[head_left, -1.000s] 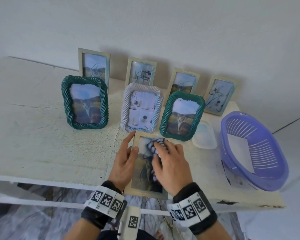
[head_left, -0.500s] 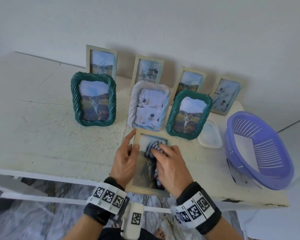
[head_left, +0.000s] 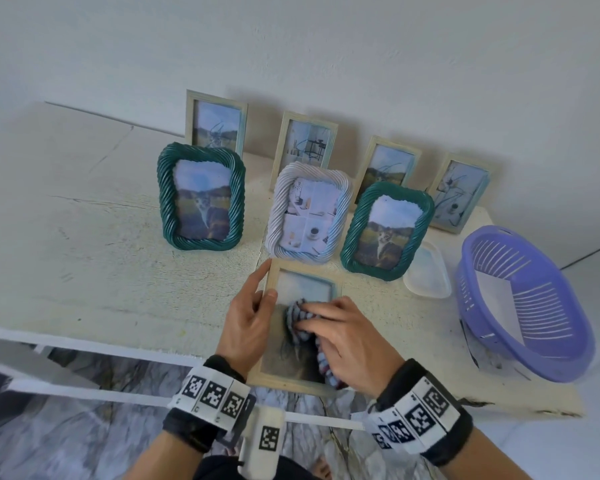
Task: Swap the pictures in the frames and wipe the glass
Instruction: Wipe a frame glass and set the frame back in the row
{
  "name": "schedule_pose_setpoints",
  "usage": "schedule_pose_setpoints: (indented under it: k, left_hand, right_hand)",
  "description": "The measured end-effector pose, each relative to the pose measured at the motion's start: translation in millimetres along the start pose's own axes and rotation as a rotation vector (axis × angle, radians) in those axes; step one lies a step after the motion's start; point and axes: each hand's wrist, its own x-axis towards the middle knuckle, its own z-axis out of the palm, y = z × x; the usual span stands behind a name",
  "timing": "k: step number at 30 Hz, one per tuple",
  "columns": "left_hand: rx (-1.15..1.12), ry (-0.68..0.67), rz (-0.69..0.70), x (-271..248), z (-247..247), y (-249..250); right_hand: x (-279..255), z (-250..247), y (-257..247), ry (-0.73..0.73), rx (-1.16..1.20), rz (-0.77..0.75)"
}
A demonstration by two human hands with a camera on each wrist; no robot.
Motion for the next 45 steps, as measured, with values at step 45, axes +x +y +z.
schedule_pose_setpoints:
  k: [45]
  left_hand:
    - [-0.115, -0.055, -0.033, -10.1, -14.2, -15.7]
  right_hand:
    - [1.1, -1.3, -9.0, -0.120, 0.035, 0.006]
